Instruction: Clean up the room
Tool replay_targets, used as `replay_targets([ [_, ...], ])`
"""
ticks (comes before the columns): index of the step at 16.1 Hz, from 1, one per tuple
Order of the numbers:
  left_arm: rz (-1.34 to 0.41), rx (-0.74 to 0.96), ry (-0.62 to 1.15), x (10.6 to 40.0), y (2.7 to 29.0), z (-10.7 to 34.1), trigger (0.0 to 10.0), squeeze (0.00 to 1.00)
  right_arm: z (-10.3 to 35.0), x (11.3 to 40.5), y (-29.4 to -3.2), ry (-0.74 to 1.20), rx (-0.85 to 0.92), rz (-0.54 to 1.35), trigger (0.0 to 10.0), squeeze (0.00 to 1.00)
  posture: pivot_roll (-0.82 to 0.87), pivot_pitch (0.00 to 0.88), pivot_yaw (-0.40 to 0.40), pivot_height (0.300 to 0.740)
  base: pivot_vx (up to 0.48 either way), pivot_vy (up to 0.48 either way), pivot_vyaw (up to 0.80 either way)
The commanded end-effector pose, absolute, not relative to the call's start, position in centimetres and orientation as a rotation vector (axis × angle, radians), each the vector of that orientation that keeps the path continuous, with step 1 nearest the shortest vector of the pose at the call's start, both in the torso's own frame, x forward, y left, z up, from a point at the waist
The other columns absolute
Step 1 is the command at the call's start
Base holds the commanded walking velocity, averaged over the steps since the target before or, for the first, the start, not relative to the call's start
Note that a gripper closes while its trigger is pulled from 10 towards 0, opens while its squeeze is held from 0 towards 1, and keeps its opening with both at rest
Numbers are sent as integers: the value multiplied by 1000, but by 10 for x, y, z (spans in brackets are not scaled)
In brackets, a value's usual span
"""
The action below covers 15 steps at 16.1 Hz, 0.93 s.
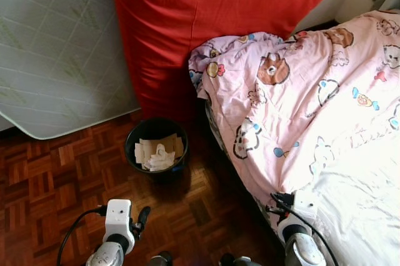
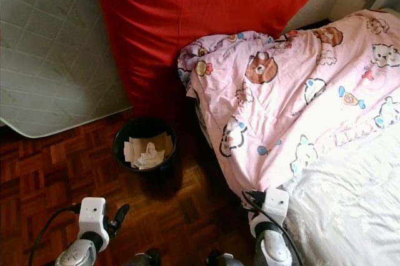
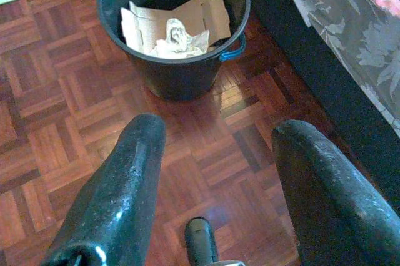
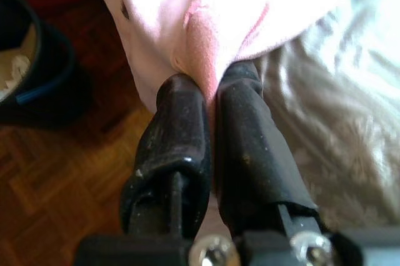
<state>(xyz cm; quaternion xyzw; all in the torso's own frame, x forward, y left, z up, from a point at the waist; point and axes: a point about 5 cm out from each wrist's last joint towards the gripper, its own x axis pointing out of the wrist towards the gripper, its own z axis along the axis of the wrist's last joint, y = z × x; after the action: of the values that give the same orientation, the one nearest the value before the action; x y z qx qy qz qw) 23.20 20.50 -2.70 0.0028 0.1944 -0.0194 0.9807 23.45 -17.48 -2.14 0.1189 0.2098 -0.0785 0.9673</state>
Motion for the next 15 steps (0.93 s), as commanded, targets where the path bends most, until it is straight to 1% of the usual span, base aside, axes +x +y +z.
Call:
replay_targets([
  [1, -39, 17, 437, 222, 208, -35, 10000, 0, -31, 226, -178, 472, 266, -174, 10000, 0, 52, 220, -16, 740, 0, 0, 0],
  [6, -39, 24, 440, 223, 209, -35, 10000, 0, -41, 221, -180, 519, 272, -166, 10000, 0, 54, 219, -15, 740, 0, 0, 0],
  [7, -39, 25, 440, 223, 209, -35, 10000, 0, -42, 220, -179, 524, 271, -162, 10000, 514, 54, 219, -15, 740, 0, 0, 0],
  [8, -39, 26, 440, 223, 209, -35, 10000, 0, -43, 220, -179, 528, 272, -156, 10000, 753, 54, 218, -15, 740, 0, 0, 0],
  [9, -39, 27, 440, 223, 209, -35, 10000, 0, -44, 220, -179, 528, 273, -155, 10000, 753, 54, 218, -15, 740, 0, 0, 0],
  [10, -39, 27, 440, 223, 209, -34, 10000, 0, -44, 220, -178, 529, 274, -153, 10000, 1000, 54, 218, -15, 740, 0, 0, 0],
  [15, -42, 30, 439, 224, 209, -34, 10000, 0, -45, 222, -175, 533, 297, -114, 10000, 1000, 52, 214, -14, 740, 0, 0, 0],
])
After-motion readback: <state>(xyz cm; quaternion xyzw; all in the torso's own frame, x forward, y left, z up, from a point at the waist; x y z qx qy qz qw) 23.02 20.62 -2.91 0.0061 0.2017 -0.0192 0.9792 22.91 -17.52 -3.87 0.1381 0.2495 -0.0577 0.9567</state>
